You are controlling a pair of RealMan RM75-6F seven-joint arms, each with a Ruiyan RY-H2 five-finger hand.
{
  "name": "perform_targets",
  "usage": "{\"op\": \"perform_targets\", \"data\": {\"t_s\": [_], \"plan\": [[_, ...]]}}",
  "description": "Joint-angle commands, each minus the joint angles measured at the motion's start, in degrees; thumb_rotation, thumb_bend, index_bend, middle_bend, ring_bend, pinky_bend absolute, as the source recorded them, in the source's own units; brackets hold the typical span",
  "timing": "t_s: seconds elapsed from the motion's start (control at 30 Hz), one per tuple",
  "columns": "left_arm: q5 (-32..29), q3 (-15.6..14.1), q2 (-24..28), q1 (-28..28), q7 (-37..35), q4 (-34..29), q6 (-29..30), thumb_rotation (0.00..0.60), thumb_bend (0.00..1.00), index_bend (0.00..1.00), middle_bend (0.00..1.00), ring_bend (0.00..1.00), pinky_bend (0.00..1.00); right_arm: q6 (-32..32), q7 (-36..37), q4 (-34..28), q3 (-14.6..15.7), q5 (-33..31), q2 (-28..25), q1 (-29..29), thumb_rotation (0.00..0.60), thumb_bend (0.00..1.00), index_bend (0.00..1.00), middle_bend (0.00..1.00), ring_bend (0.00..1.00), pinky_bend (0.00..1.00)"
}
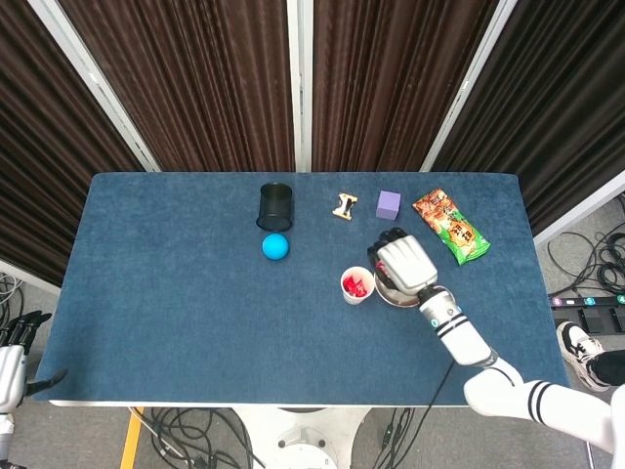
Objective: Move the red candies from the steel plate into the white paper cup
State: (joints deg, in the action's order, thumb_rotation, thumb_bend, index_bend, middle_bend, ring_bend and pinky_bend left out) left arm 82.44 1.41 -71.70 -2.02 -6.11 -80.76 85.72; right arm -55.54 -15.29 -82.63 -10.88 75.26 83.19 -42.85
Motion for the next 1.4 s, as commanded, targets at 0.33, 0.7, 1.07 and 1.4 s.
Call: {"op": "perform_targets", "data": {"t_s": [0.33,0.7,1.07,1.4], "plan": [[-0.24,-0.19,-0.36,-0.4,-0.79,0.77,0.07,0.6,0.0,0.24,0.24,0.15,0.2,3.43,-2.33,2.91,0.99,-1.34,4.9,-2.92,0.6,0.45,0.57,0.44,0.2,0.26],[-0.16,-0.05,-0.8,-0.34,-1.48,1.5,0.03,0.6,0.0,0.24,0.24,0.15,0.2,3.02,-3.45,1.76,1.33,-2.32,4.21,-2.69,0.6,0.09,0.34,0.32,0.12,0.22],[0.67,0.3,-0.59,0.38,-1.46,1.21,0.16,0.6,0.0,0.24,0.24,0.15,0.2,2.05,-9.85,-0.3,3.96,-6.69,-4.71,1.38,0.6,0.12,0.33,0.37,0.13,0.22],[0.81,0.19,0.11,0.22,-0.52,-0.02,0.7,0.6,0.0,0.24,0.24,0.15,0.2,6.75,-13.42,9.47,6.6,-10.17,1.71,0.63,0.6,0.18,0.33,0.38,0.13,0.22]]}}
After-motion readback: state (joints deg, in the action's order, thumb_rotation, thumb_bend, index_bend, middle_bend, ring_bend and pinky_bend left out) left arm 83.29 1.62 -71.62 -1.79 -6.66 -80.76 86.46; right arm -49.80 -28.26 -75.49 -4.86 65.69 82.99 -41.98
